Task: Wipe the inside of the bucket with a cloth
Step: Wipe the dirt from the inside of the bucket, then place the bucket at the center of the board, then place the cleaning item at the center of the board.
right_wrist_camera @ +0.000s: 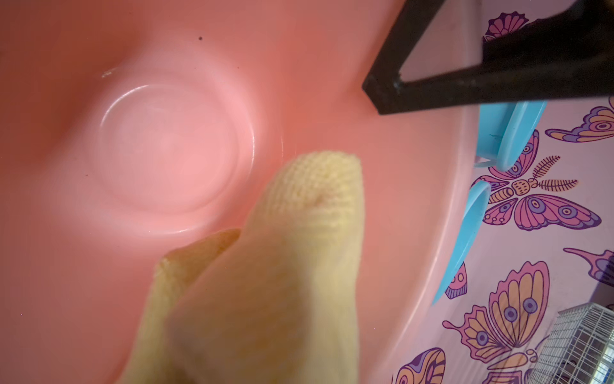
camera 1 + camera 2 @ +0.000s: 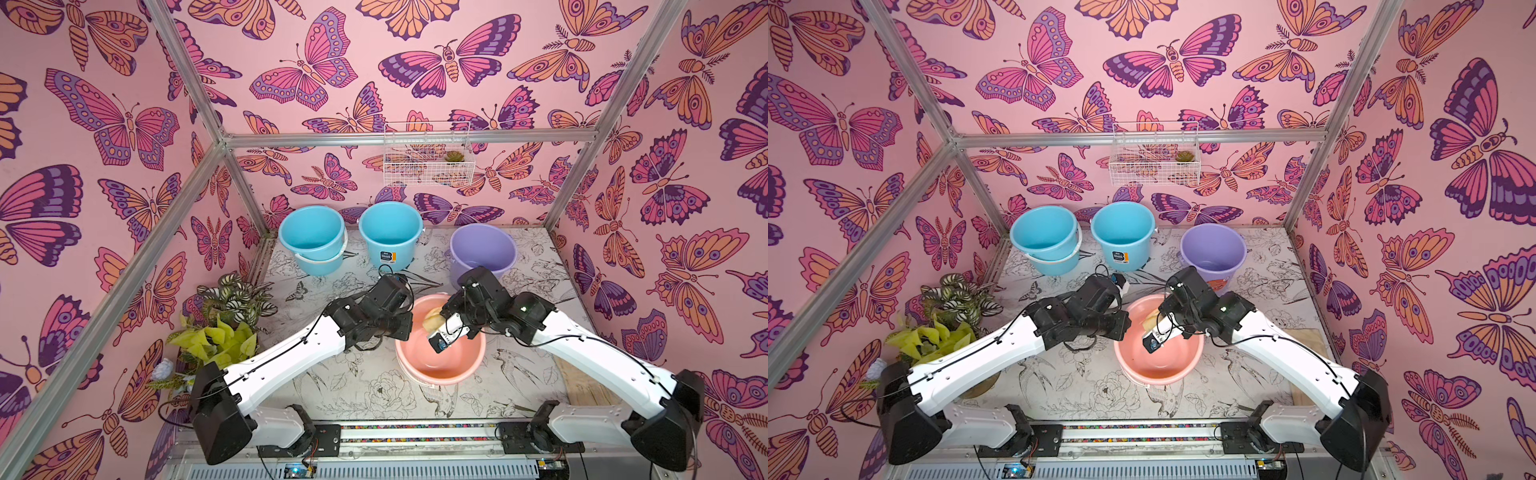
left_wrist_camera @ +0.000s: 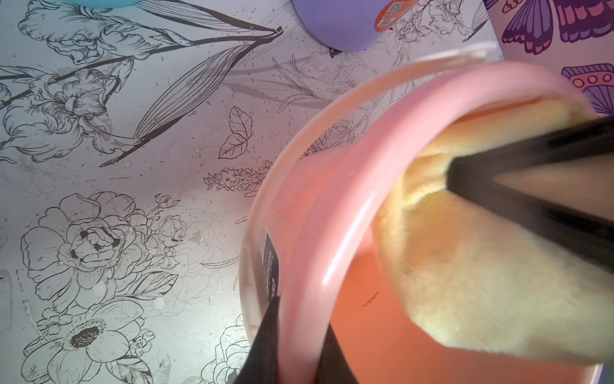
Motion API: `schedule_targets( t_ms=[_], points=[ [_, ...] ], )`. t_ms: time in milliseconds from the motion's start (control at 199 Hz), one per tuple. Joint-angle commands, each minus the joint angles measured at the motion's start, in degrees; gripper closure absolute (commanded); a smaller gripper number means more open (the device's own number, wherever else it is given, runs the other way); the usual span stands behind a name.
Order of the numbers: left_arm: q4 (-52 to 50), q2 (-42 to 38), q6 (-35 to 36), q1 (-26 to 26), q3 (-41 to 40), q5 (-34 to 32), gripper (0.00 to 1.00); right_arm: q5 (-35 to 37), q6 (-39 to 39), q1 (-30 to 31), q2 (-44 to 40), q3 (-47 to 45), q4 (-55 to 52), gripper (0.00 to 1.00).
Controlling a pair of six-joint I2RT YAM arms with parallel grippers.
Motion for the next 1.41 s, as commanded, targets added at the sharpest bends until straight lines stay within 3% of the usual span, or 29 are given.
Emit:
schedule_targets(
  t_ms=[0, 216, 351, 432, 587, 778, 919, 1165, 1401],
  points=[
    [-3.4, -1.5, -1.6, 0.9, 0.6, -0.7, 1.0, 1.6, 4.0, -0.9, -3.4, -1.2, -7.8, 1.0],
    [-3.6, -1.7, -4.3, 4.9, 1.2, 1.6, 1.0, -10.5, 15.3, -0.8, -7.3, -2.0, -15.4, 1.0],
    [-3.5, -1.3, -5.1, 8.5, 1.3, 4.3, 1.0, -20.8, 32.0, -0.8, -8.7, -2.9, -10.0, 1.0],
    [-3.5, -0.8, -5.1, 11.3, 1.1, 6.4, 1.0, -21.8, 45.6, -0.9, -9.9, -4.8, -0.2, 1.0],
    [-3.9, -0.6, -4.4, 17.0, 0.9, 8.6, 1.0, -9.9, 68.0, -0.9, -11.1, -5.3, 12.7, 1.0],
    [-4.2, 1.1, -2.0, 24.8, 1.7, 10.2, 1.0, 9.3, 82.3, -0.9, -11.9, -2.0, 14.0, 1.0],
    [-4.4, 3.7, -0.4, 29.8, 3.7, 10.8, 1.0, 16.0, 90.1, -0.9, -12.1, -0.8, 11.2, 1.0],
    [-4.3, 8.8, 1.5, 35.2, 6.9, 10.6, 1.0, 17.5, 100.5, -1.0, -9.9, -5.3, 8.3, 1.0],
    [-3.9, 11.8, 3.1, 38.4, 9.1, 10.1, 1.0, 14.9, 106.4, -1.5, -4.8, -13.4, 15.2, 1.0]
  ],
)
